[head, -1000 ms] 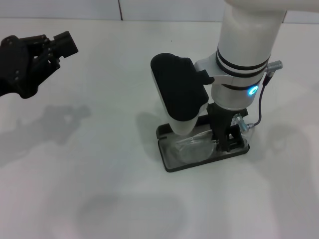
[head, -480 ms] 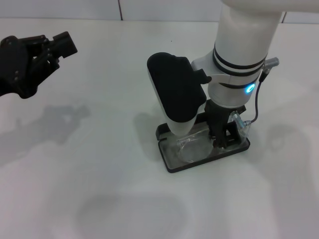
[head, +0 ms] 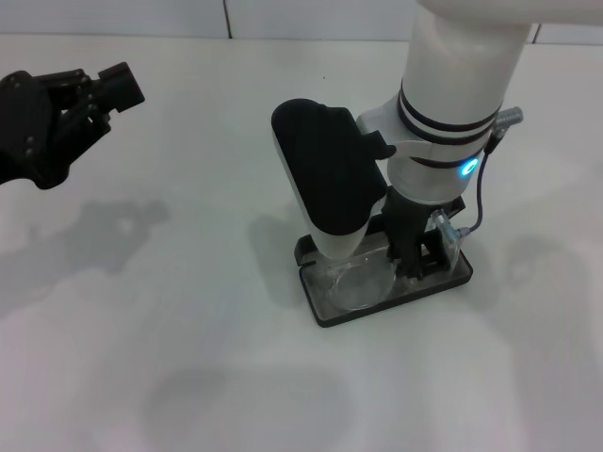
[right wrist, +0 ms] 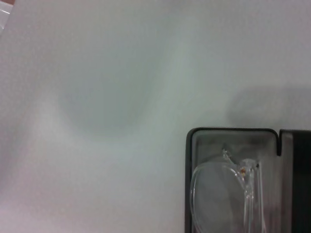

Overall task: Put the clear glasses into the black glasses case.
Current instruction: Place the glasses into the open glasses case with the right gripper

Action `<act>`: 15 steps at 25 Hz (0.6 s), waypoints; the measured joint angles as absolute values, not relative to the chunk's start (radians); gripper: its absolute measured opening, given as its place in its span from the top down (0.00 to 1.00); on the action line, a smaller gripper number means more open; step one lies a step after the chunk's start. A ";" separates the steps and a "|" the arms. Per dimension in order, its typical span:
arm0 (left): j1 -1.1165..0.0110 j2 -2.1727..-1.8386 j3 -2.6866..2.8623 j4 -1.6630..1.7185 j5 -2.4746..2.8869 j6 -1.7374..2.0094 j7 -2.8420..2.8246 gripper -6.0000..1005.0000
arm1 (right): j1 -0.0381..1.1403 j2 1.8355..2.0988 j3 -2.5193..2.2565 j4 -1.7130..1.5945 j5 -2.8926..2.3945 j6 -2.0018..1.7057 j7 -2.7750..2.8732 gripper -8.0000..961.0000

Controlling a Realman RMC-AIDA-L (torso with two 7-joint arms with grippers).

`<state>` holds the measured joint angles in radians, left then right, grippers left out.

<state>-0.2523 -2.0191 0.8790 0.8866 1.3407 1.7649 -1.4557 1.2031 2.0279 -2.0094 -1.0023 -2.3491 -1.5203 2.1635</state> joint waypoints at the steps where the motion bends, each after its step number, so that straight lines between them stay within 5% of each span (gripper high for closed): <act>1: -0.252 -2.019 0.879 0.887 1.341 1.765 -1.456 0.93 | 1.201 2.028 -2.009 -1.006 -2.352 -1.522 2.165 0.84; 15: -0.244 -2.023 0.880 0.887 1.343 1.770 -1.456 0.93 | 1.187 2.028 -2.010 -1.024 -2.365 -1.525 2.192 0.83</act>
